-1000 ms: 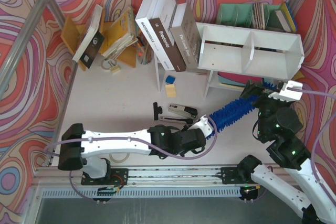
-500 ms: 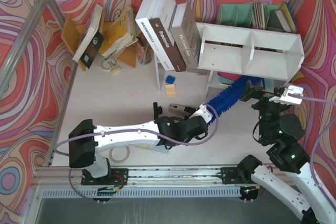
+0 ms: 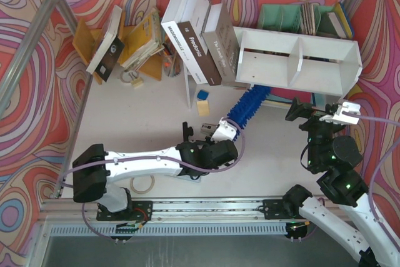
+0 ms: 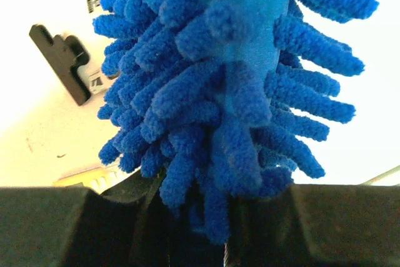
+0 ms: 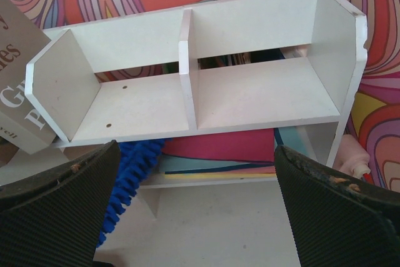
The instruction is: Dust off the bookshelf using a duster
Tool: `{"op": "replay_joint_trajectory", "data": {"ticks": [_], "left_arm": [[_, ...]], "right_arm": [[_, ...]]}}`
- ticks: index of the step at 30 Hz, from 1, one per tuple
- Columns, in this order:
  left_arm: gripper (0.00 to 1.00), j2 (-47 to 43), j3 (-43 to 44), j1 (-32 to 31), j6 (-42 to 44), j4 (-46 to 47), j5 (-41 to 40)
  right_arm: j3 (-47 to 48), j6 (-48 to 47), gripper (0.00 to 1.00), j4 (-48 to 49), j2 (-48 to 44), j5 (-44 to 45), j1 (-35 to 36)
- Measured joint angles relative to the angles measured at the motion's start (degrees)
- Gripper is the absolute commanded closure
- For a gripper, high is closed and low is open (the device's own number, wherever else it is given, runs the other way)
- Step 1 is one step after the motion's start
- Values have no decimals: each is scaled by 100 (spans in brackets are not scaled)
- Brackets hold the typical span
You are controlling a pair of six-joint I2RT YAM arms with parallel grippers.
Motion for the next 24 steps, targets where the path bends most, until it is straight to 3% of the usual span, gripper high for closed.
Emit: {"op": "replay_joint_trajectory", "data": {"ticks": [10, 24], "left_arm": [[100, -269, -227, 28, -396, 111, -138], [100, 1021, 1377, 114, 120, 70, 787]], "right_arm": [[0, 0, 1, 2, -4, 11, 0], [-87, 0, 1, 146, -109, 330, 0]]}}
